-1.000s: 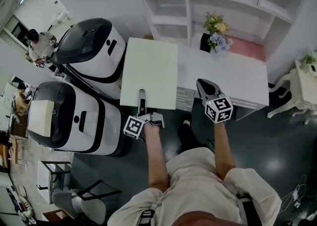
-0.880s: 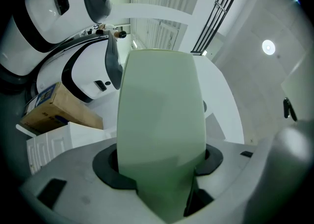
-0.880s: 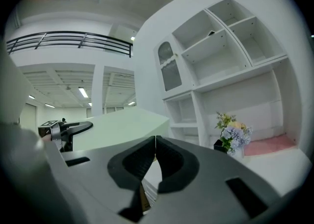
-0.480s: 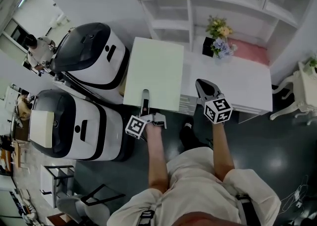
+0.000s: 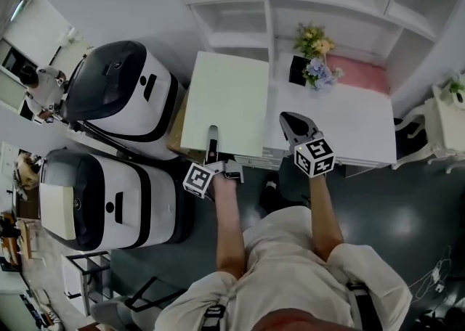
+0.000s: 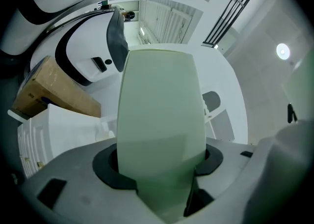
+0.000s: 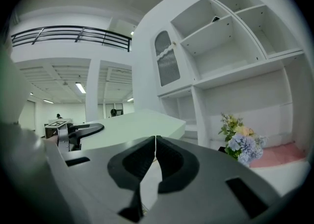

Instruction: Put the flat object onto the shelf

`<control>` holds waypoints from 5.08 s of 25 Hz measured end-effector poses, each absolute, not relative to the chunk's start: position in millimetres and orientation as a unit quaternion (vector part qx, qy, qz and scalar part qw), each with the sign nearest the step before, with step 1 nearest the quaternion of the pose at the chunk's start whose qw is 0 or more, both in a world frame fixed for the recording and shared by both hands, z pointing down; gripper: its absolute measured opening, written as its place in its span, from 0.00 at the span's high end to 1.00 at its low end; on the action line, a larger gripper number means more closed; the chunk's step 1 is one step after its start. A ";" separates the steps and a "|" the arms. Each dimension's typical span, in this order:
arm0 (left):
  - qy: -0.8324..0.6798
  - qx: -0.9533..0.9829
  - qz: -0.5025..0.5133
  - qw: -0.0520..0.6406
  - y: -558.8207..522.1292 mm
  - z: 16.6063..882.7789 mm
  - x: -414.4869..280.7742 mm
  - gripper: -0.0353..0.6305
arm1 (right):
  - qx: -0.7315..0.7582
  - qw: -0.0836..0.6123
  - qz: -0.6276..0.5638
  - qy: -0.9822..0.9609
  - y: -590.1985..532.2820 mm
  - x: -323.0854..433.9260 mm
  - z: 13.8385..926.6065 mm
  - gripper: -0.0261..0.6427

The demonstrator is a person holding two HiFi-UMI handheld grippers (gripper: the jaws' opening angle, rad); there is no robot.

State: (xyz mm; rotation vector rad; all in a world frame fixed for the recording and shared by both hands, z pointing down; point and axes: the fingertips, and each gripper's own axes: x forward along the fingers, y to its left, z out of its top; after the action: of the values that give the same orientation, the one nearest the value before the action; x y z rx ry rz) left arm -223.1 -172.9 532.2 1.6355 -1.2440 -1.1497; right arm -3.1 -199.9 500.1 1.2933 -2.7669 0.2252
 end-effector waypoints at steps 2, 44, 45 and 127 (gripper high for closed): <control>-0.480 0.640 -0.457 0.388 -186.3 528.4 -222.3 0.55 | 0.422 0.035 0.076 -0.903 -214.4 -3.0 495.8 0.86; -0.421 0.539 -0.509 0.522 -364.0 582.3 -221.8 0.55 | 0.391 0.050 0.073 -0.916 -358.0 -23.1 498.8 0.86; -0.422 0.543 -0.506 0.520 -366.3 581.8 -221.6 0.55 | 0.386 0.050 0.071 -0.918 -358.3 -24.3 498.9 0.86; -0.516 0.818 -0.116 0.226 -385.4 542.5 -233.7 0.51 | 0.319 0.096 0.012 -0.943 -381.9 -69.6 548.5 0.56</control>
State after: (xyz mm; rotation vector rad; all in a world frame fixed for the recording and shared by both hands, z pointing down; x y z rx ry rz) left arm -233.7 -385.4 542.5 2.2549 -1.4236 -0.3198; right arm -69.6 -381.9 548.5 0.9452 -2.7929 0.0358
